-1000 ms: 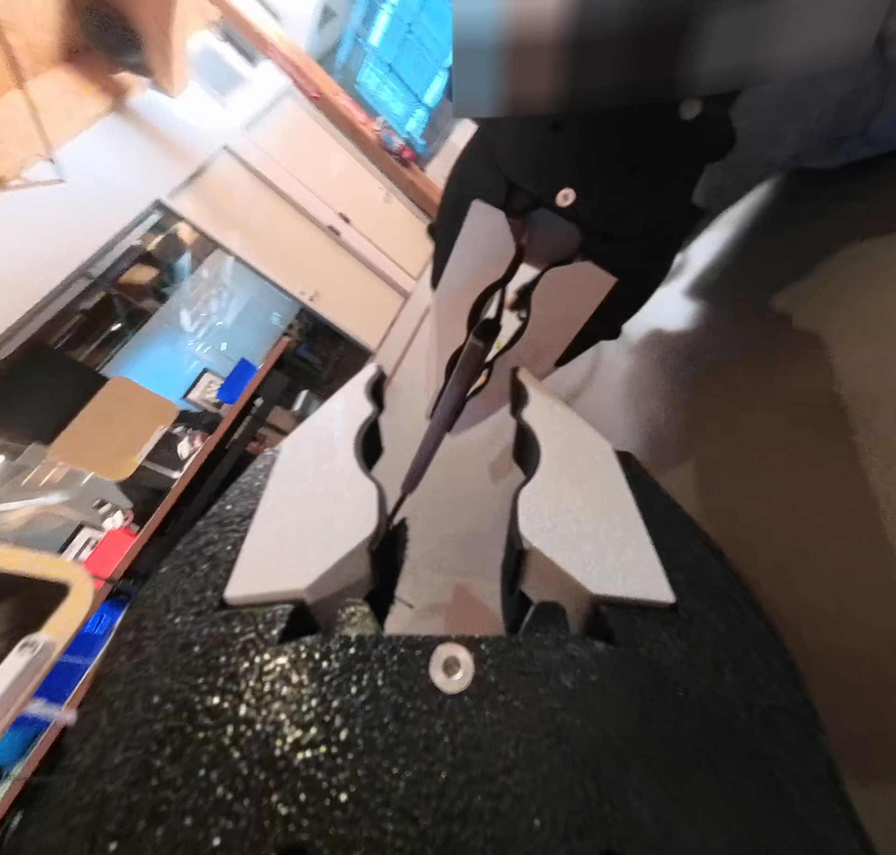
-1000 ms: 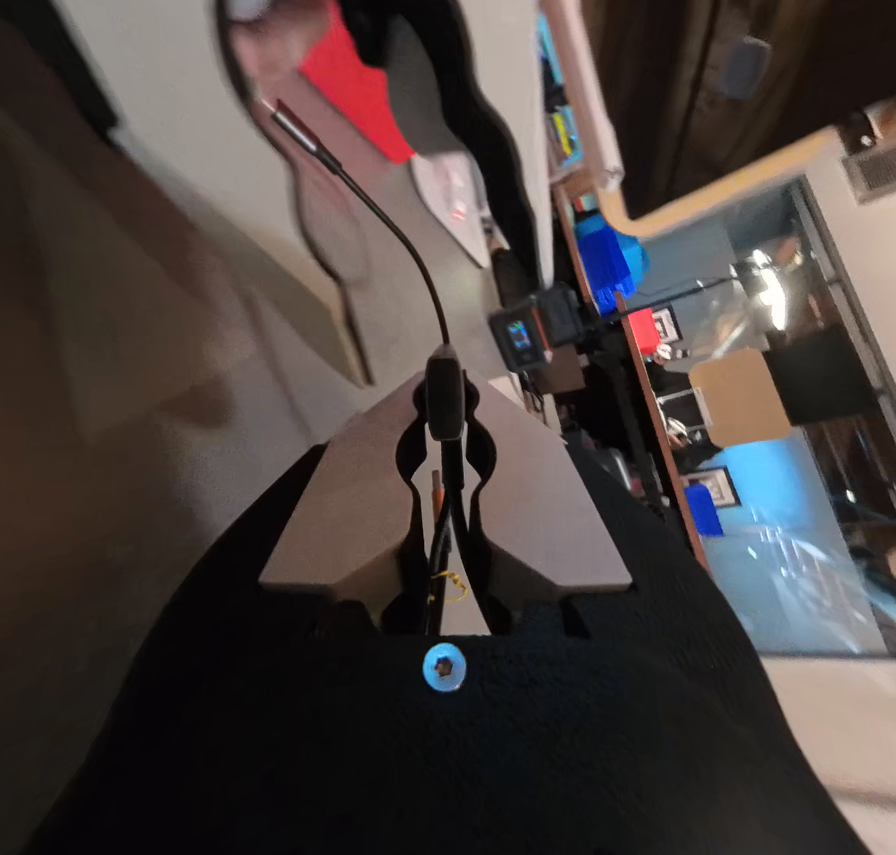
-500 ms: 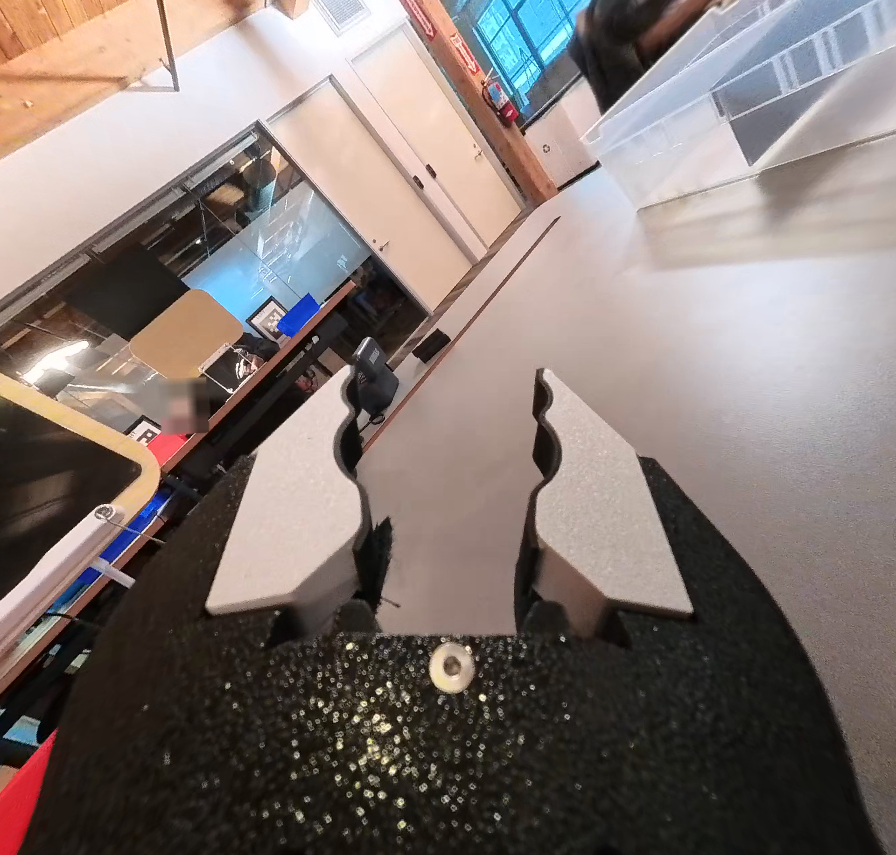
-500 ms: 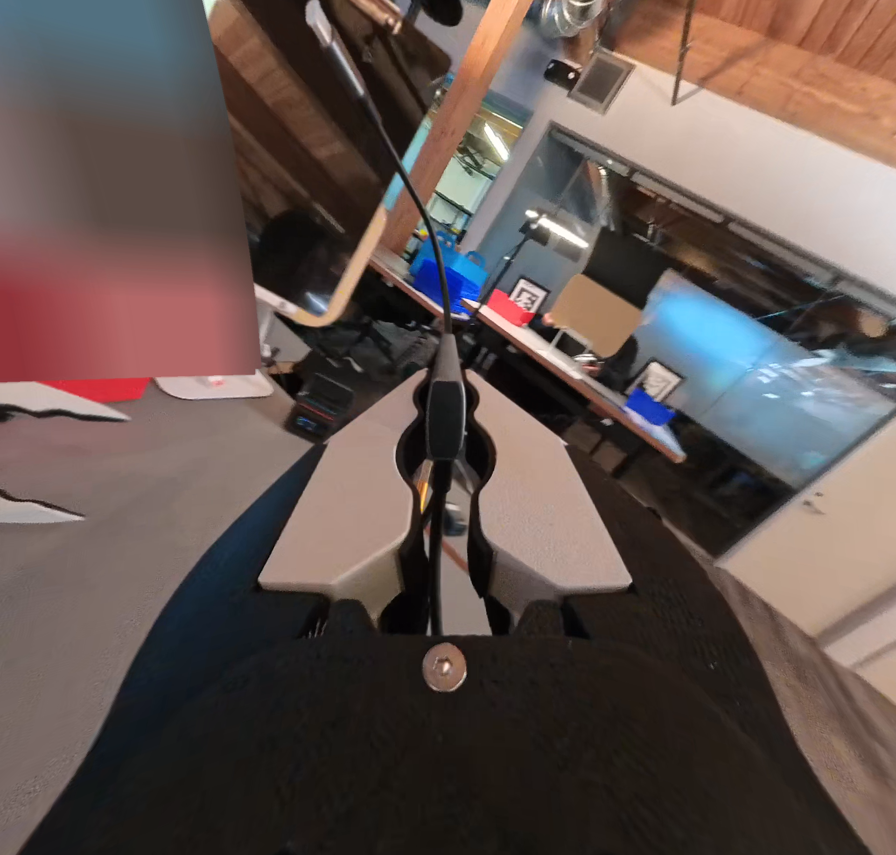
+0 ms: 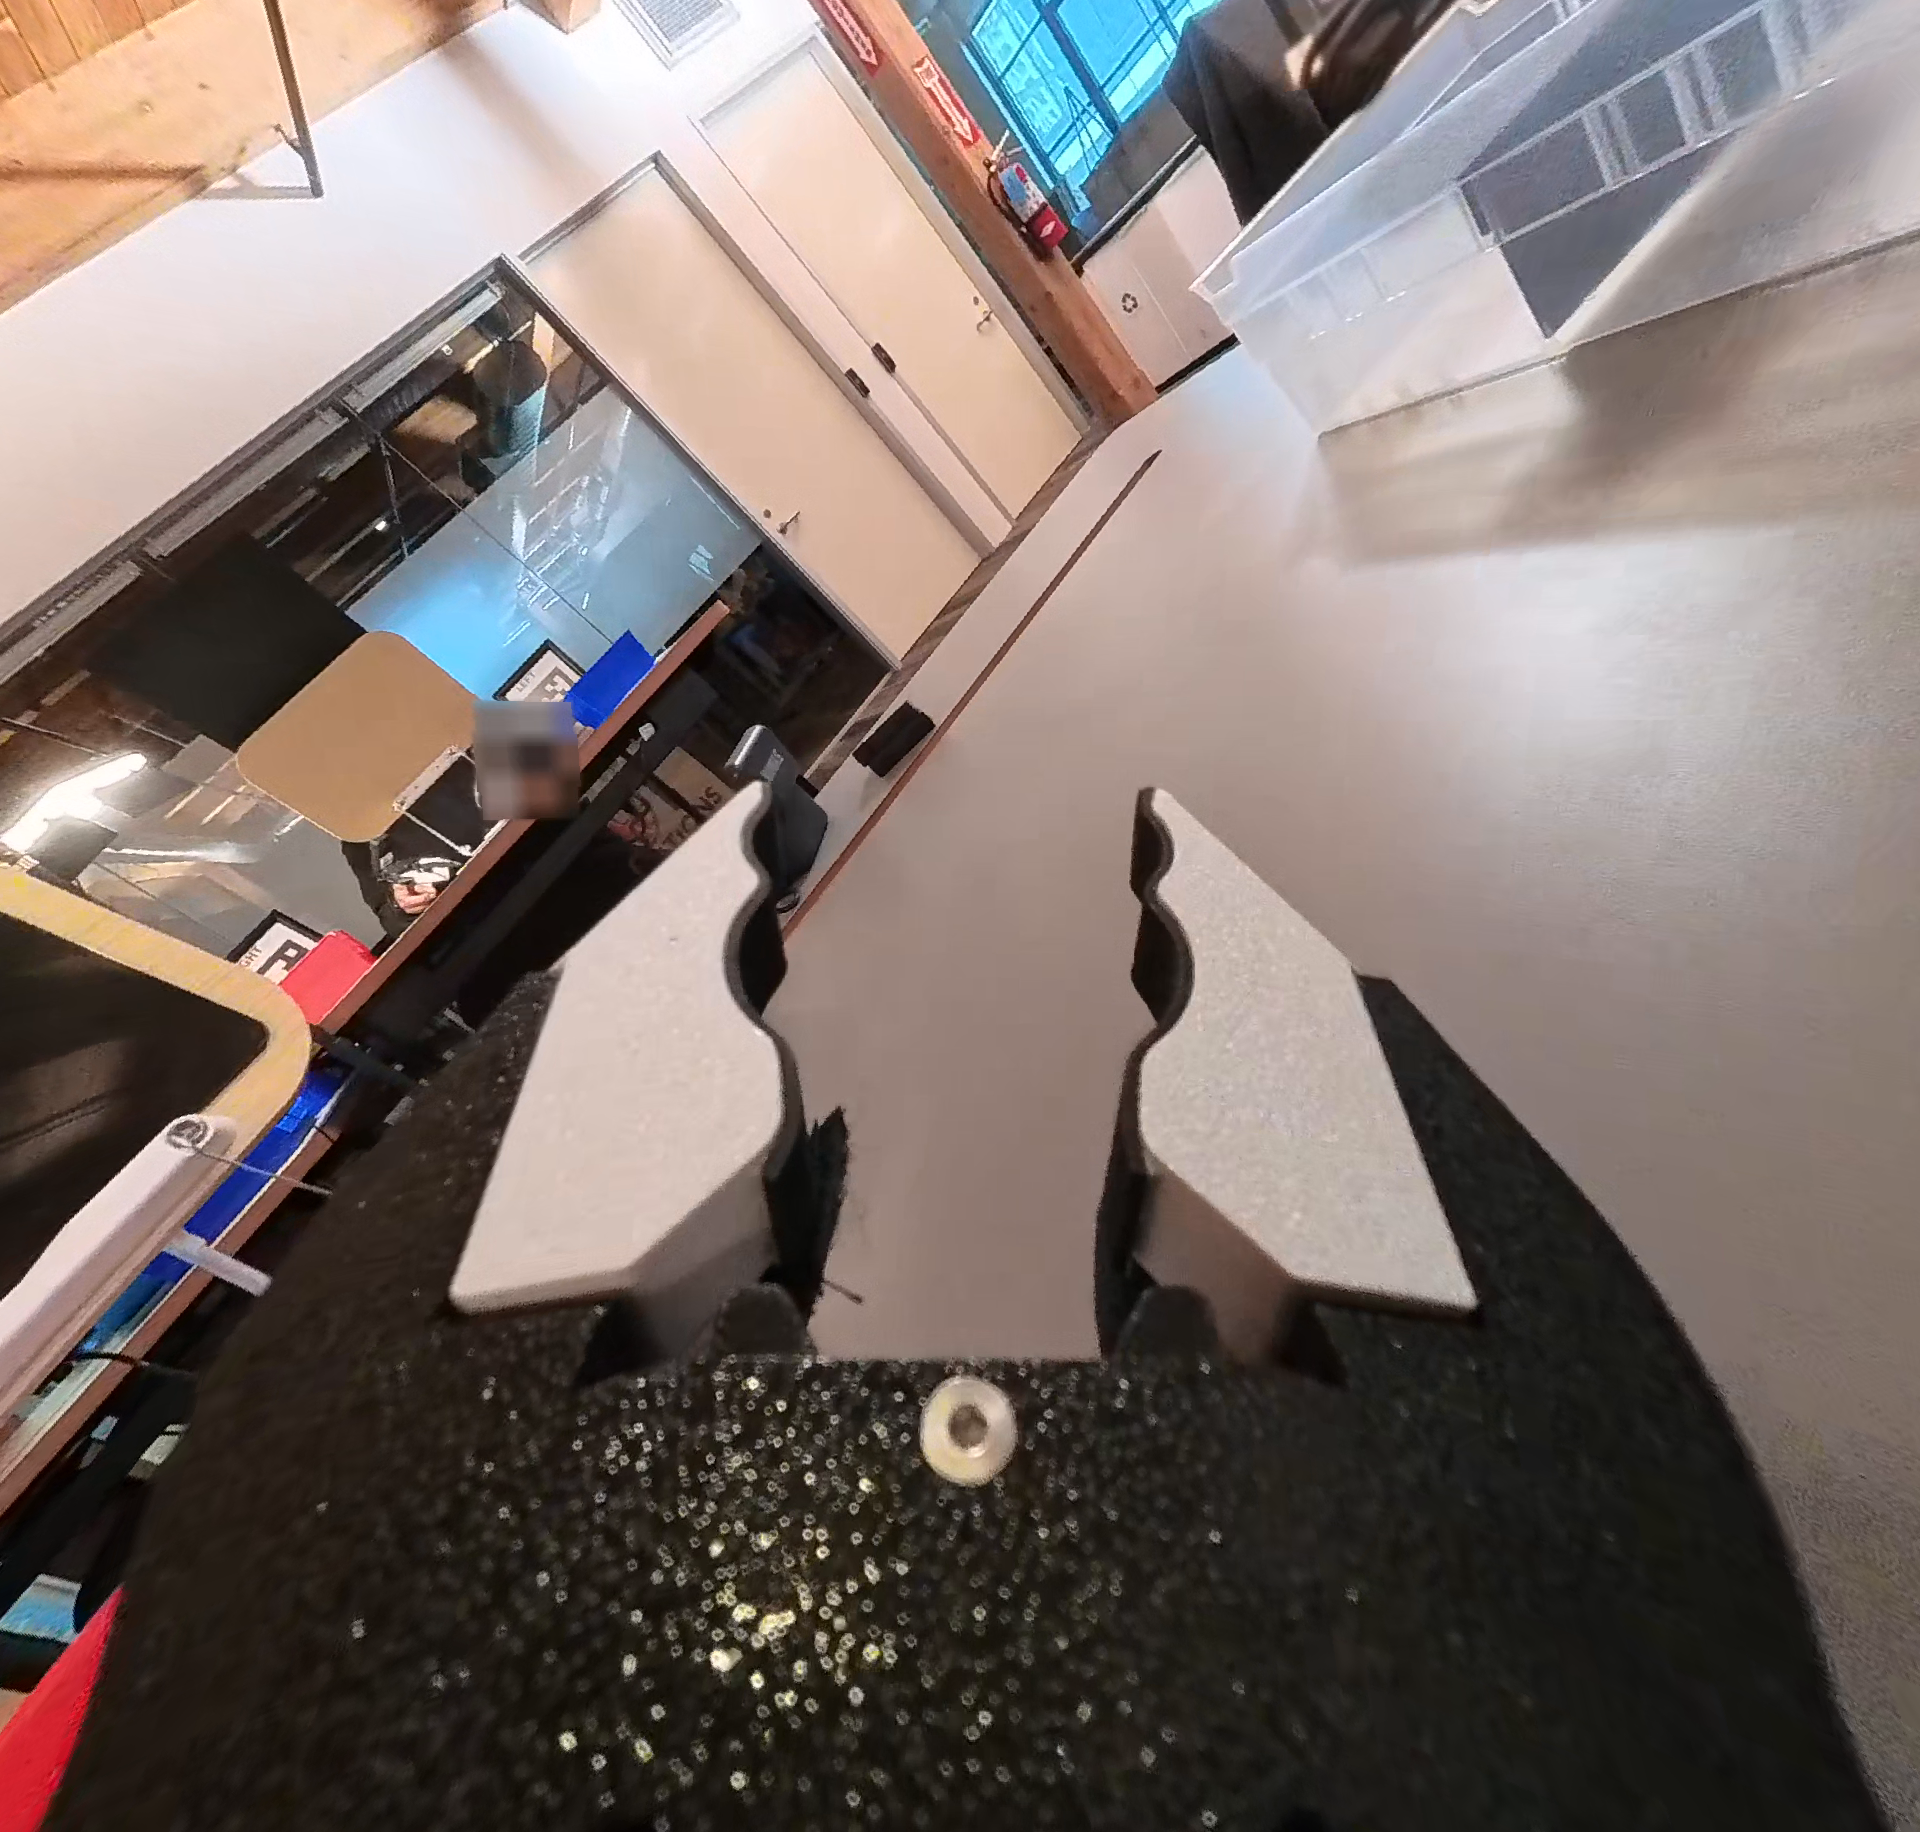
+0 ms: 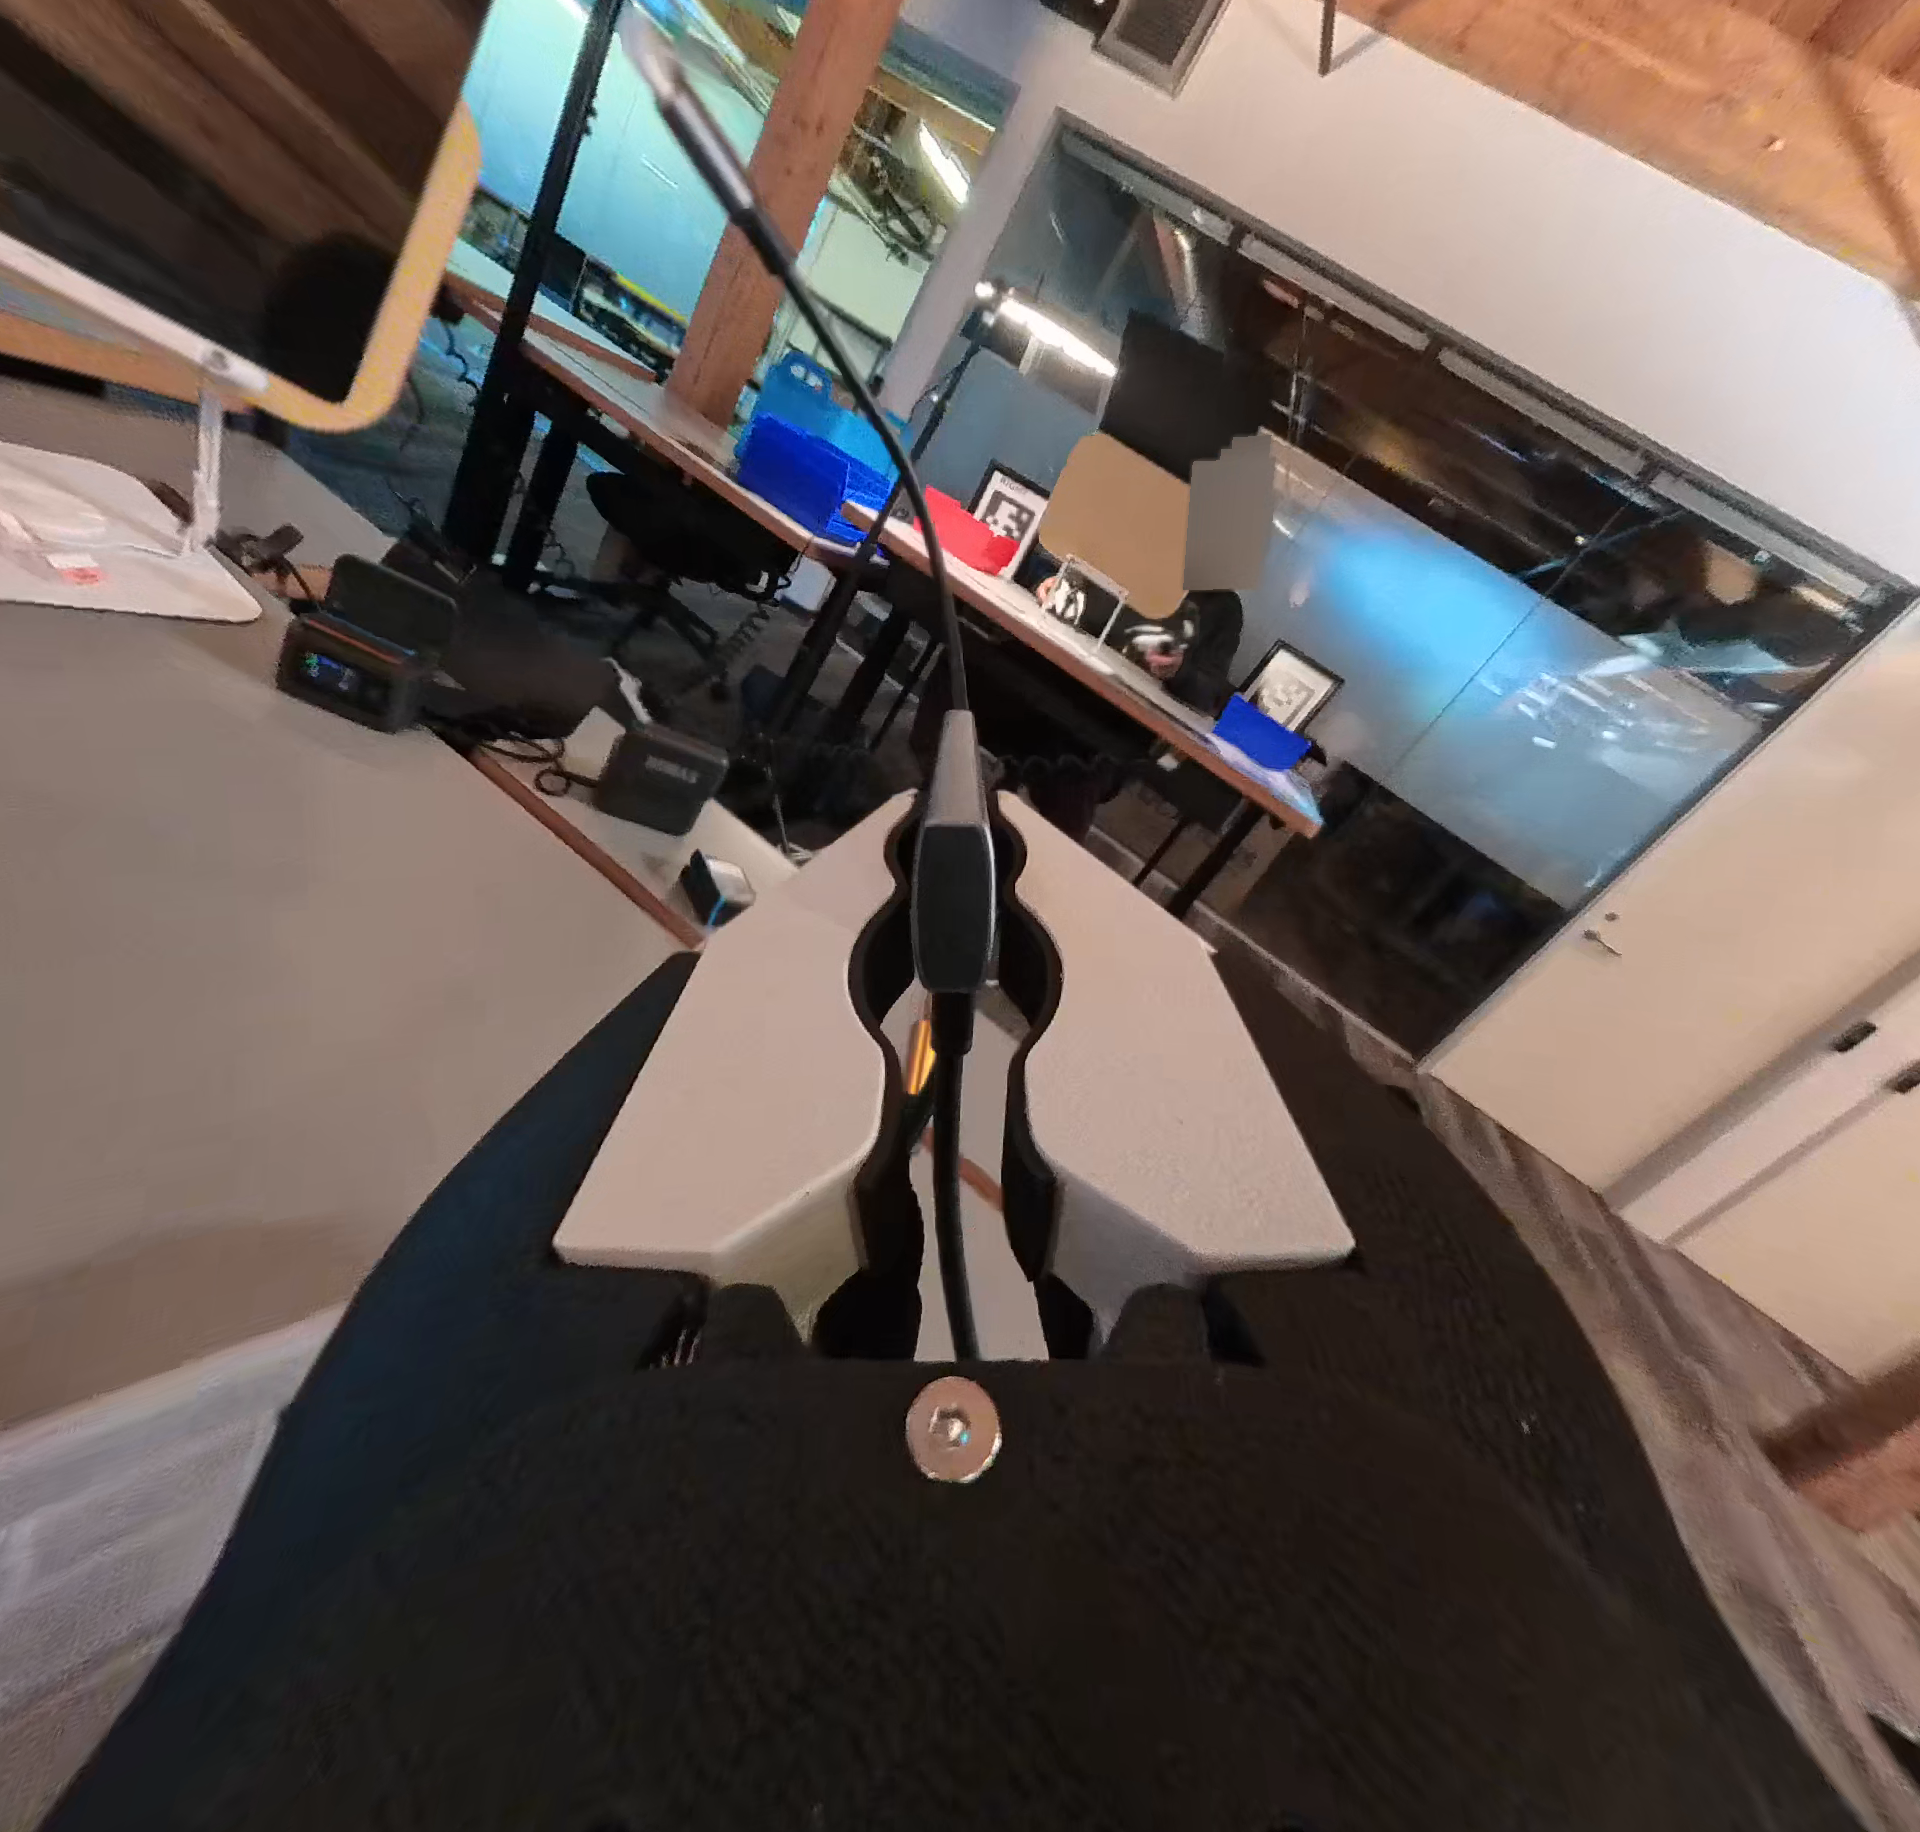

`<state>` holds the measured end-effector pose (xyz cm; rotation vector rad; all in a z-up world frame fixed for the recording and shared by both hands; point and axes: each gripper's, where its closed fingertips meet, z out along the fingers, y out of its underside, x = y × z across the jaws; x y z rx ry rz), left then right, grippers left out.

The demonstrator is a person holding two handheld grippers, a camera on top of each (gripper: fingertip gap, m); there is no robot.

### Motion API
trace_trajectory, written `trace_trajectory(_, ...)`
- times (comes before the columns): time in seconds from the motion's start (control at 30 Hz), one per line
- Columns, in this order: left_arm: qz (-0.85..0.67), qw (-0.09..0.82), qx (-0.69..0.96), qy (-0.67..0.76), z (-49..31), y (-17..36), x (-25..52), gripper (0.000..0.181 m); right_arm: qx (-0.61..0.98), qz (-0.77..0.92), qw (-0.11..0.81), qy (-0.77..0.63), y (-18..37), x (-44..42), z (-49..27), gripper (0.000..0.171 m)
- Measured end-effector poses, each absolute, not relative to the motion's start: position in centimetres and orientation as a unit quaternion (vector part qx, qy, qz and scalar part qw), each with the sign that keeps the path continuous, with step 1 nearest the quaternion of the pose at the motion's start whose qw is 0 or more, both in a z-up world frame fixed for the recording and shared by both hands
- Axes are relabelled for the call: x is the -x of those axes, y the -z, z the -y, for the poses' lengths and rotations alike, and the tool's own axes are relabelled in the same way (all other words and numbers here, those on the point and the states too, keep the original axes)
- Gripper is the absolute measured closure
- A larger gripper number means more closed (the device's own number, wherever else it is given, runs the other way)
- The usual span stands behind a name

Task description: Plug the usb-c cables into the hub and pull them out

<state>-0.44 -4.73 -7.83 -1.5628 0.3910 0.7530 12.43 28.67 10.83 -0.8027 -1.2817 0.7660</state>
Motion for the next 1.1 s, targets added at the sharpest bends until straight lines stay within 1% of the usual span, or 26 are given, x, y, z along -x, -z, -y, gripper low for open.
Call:
trace_trajectory(0.13, -0.177, 0.622, 0.690, -0.325, 4.5, 8.4, 0.3, 0.116, 0.400, 0.575, 0.623, -0.348, -6.1, -14.9, -30.9, 0.162)
trace_trajectory(0.3, -0.178, 0.620, 0.695, -0.317, 4.3, 8.8, 0.3, 0.118, 0.483, 0.638, 0.518, -0.301, -1.0, -18.3, -33.3, 0.162)
trace_trajectory(0.43, -0.188, 0.630, 0.678, -0.329, 4.5, 8.2, -0.2, 0.128, 0.501, 0.711, 0.448, -0.210, 1.3, -19.2, -33.5, 0.162)
trace_trajectory(0.6, -0.193, 0.619, 0.684, -0.336, 4.5, 8.6, 0.0, 0.128, 0.517, 0.801, 0.302, -0.024, 6.5, -19.5, -34.5, 0.162)
trace_trajectory(0.67, -0.192, 0.617, 0.686, -0.334, 4.5, 8.8, 0.1, 0.128, 0.514, 0.816, 0.263, 0.030, 8.0, -18.9, -34.9, 0.162)
trace_trajectory(0.83, -0.195, 0.610, 0.690, -0.338, 4.6, 9.0, 0.2, 0.128, 0.513, 0.824, 0.205, 0.121, 11.3, -17.3, -36.2, 0.162)
trace_trajectory(0.93, -0.198, 0.607, 0.690, -0.341, 4.8, 9.1, 0.1, 0.128, 0.537, 0.811, 0.202, 0.114, 11.8, -16.7, -36.2, 0.162)
trace_trajectory(0.97, -0.198, 0.608, 0.690, -0.340, 4.9, 9.0, 0.1, 0.128, 0.552, 0.806, 0.194, 0.089, 11.8, -16.6, -35.7, 0.156)
trace_trajectory(1.03, -0.196, 0.607, 0.693, -0.336, 4.9, 9.1, 0.1, 0.125, 0.593, 0.782, 0.181, 0.065, 11.3, -17.1, -35.3, 0.131)
trace_trajectory(1.07, -0.194, 0.607, 0.695, -0.333, 4.9, 9.2, 0.1, 0.124, 0.607, 0.768, 0.191, 0.073, 10.5, -17.6, -35.7, 0.120)
trace_trajectory(1.1, -0.193, 0.607, 0.696, -0.331, 4.9, 9.2, 0.1, 0.123, 0.615, 0.755, 0.212, 0.080, 9.3, -17.9, -36.0, 0.116)
